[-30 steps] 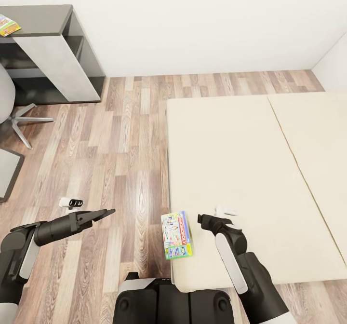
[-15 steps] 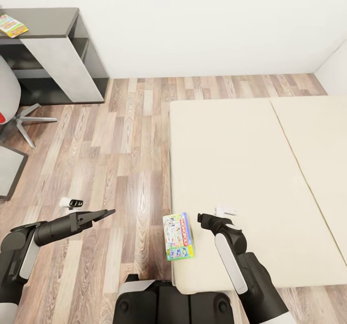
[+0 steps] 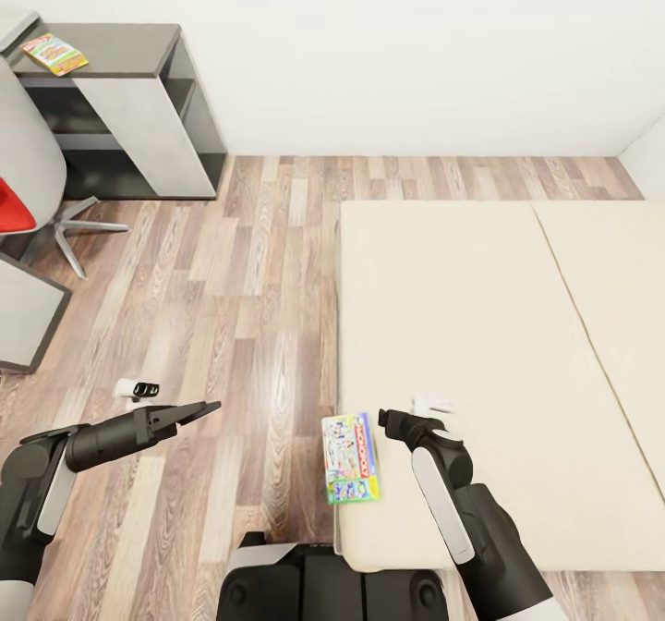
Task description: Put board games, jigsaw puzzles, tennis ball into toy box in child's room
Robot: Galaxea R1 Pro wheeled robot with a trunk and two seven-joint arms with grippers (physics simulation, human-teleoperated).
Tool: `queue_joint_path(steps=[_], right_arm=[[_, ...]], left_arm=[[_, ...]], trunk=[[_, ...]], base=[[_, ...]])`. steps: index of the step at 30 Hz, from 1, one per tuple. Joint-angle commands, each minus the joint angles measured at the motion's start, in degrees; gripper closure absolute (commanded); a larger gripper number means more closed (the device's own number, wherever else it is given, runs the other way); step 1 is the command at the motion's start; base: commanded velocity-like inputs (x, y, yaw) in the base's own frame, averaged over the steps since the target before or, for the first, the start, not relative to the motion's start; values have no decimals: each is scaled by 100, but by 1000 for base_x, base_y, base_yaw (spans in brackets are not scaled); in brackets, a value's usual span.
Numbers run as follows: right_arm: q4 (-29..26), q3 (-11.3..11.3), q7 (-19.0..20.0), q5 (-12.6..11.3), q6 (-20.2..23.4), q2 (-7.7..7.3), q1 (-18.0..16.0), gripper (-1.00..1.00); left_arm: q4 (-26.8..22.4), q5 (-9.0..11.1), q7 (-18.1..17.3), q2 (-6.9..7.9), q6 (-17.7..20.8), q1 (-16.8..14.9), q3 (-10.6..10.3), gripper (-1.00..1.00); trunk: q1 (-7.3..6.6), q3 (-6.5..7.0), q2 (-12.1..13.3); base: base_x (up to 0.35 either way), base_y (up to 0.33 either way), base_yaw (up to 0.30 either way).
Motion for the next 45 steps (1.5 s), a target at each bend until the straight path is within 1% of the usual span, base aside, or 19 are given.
queue_joint_path(steps=[1, 13, 35, 45], right_arm=[[-5, 6, -59, -62, 9, -1, -3, -100], [-9, 6, -58, -66, -53, -1, -3, -100], [-17, 7, -65, -66, -83, 8, -3, -100], [-17, 15, -81, -73, -242, 13, -3, -100]], left_arm=[[-1, -5, -23, 1, 61, -2, -1, -100], [-1, -5, -23, 1, 61, -2, 4, -100], [-1, -5, -23, 1, 61, -3, -1, -100], [-1, -5, -23, 1, 61, -1, 5, -100]], trunk=[[3, 3, -8], [3, 85, -8], [3, 134, -8], [3, 182, -8]], base=[[0, 0, 126], [0, 0, 105], [0, 0, 4], [0, 0, 0]])
